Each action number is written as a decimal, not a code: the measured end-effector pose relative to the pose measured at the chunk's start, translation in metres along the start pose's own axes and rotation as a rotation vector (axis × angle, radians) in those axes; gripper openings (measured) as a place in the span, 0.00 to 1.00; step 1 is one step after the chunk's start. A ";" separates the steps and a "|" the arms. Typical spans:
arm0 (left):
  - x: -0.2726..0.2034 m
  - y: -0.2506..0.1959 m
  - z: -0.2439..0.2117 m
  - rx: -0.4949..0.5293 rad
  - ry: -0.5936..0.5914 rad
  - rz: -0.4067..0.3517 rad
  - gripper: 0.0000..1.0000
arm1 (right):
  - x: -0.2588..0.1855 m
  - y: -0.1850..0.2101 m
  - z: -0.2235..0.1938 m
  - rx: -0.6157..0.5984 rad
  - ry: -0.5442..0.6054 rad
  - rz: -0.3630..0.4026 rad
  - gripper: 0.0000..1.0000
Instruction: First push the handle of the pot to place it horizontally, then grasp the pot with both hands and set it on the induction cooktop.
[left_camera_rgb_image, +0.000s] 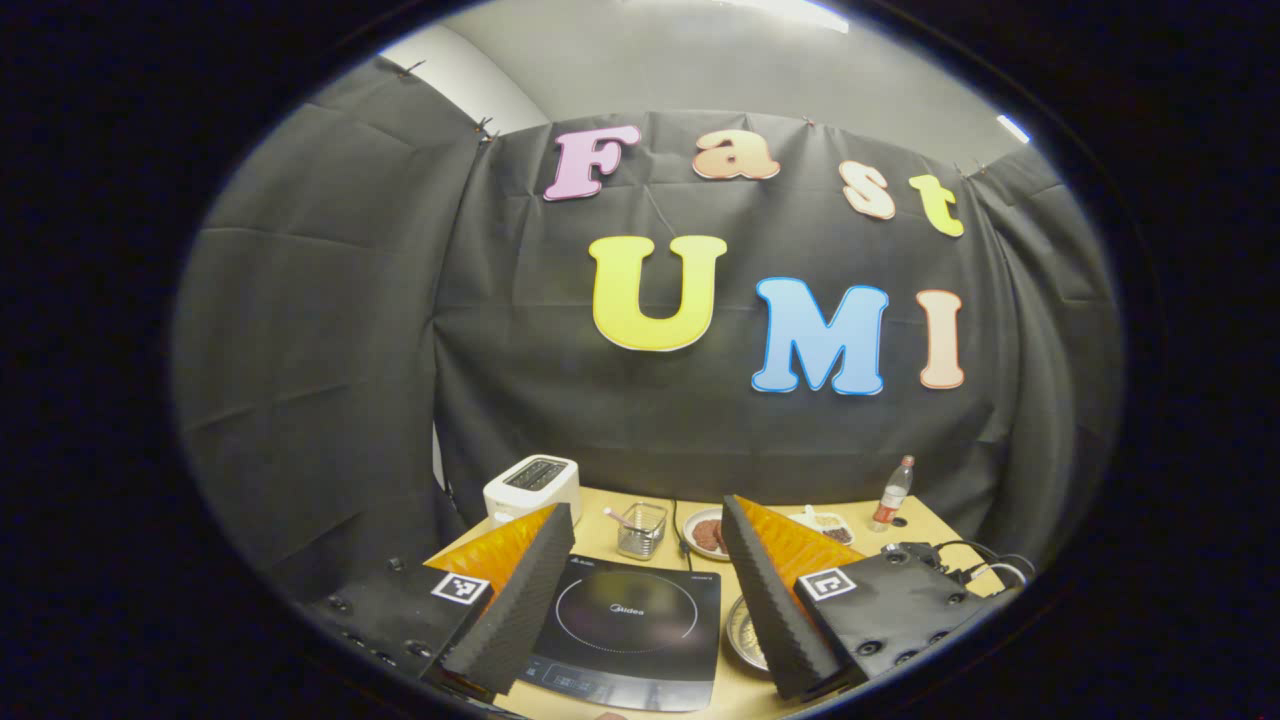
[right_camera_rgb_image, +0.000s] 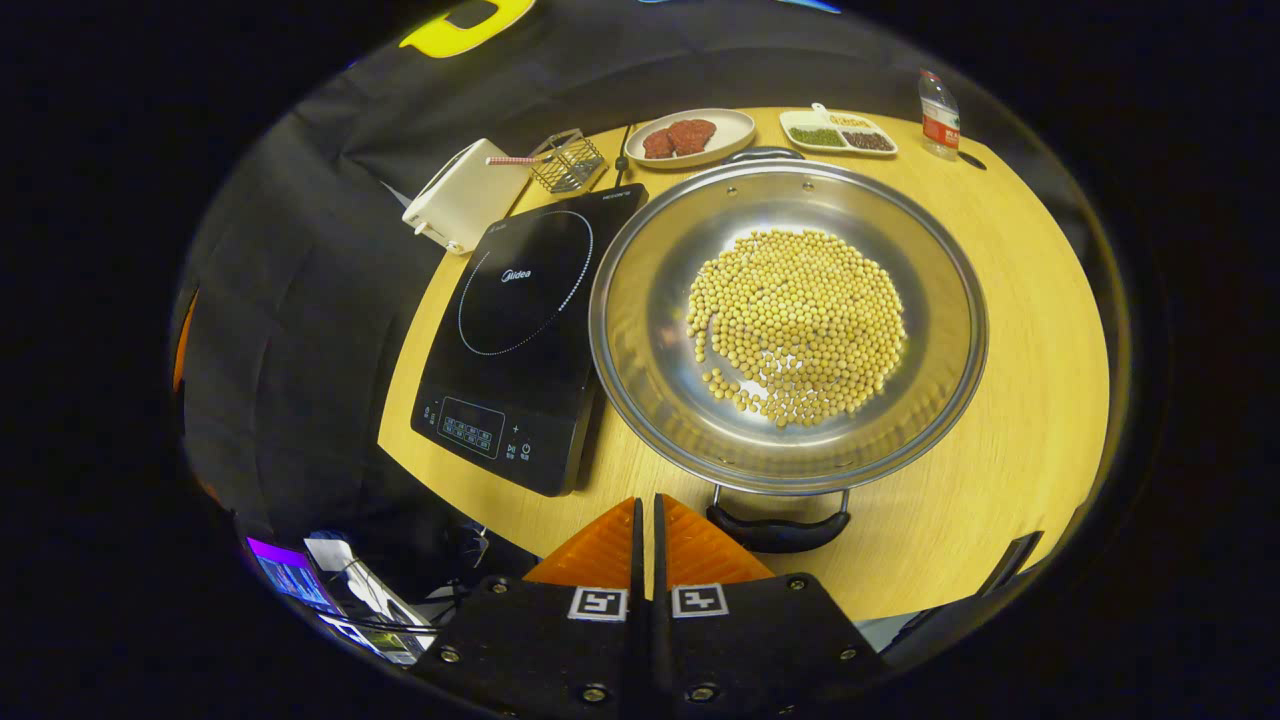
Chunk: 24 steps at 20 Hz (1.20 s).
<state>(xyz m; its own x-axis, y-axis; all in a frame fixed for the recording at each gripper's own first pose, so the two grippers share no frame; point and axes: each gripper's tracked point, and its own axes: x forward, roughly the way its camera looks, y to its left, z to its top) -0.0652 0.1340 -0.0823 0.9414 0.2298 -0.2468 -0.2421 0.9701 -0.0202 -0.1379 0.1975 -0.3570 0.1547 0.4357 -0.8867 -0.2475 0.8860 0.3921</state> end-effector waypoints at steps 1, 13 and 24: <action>-0.002 0.000 -0.002 0.002 0.004 0.003 0.97 | 0.006 0.000 -0.001 0.020 0.001 0.006 0.02; -0.004 -0.019 -0.005 0.020 0.024 -0.010 0.94 | 0.020 -0.025 0.002 0.210 -0.013 0.048 0.01; -0.001 -0.057 0.003 0.036 0.010 -0.060 0.97 | 0.003 -0.060 -0.004 0.243 -0.023 0.026 0.01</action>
<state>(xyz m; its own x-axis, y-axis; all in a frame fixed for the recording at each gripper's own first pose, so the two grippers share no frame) -0.0521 0.0783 -0.0783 0.9515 0.1704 -0.2561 -0.1763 0.9843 -0.0003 -0.1261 0.1453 -0.3845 0.1735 0.4595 -0.8711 -0.0149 0.8856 0.4642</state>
